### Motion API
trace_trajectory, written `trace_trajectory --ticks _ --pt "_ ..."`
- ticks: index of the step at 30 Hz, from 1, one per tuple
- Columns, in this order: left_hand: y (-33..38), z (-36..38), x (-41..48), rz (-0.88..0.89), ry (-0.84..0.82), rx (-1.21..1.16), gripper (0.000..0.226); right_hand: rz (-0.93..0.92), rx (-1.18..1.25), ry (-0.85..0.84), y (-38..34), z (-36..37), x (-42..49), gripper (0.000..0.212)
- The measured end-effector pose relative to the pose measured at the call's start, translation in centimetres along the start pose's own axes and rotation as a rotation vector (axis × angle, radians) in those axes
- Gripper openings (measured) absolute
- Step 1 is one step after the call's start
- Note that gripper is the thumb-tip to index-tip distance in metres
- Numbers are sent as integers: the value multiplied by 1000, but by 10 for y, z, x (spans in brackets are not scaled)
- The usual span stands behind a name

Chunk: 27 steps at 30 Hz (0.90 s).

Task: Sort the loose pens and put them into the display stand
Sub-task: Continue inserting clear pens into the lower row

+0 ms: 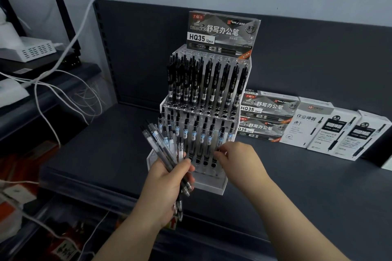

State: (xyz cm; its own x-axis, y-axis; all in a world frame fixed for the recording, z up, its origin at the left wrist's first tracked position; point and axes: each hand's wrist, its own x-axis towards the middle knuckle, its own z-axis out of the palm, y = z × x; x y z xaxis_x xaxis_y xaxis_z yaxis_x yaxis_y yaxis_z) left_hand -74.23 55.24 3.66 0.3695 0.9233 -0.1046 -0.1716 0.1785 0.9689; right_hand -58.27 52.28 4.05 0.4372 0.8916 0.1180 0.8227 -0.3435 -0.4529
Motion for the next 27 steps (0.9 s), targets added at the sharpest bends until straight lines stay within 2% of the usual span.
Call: trace_trajectory --ticks 3,5,9,12,15,19,24,27 --pt "0 1 -1 -27 -11 -16 20 40 42 82 0 -6 -10 26" --pt "0 3 -2 -47 -13 -32 20 20 191 105 -4 -10 -19 23" --pt "-1 10 -5 -58 -83 -7 11 -19 672 -149 -19 -8 -34 23" --pt "-3 12 -7 -29 -163 103 12 13 874 -243 -19 -6 -34 22" --pt "-4 13 -8 0 -212 180 17 21 941 -254 -20 -5 -34 19" --pt "-3 17 -12 -2 -237 163 16 33 1025 -208 -20 -4 -35 19" --pt "-4 16 -11 -13 -178 144 14 153 1125 -20 -12 -9 -29 19" --pt "-6 17 -12 -19 -157 112 15 148 1188 -63 -8 -10 -28 11"
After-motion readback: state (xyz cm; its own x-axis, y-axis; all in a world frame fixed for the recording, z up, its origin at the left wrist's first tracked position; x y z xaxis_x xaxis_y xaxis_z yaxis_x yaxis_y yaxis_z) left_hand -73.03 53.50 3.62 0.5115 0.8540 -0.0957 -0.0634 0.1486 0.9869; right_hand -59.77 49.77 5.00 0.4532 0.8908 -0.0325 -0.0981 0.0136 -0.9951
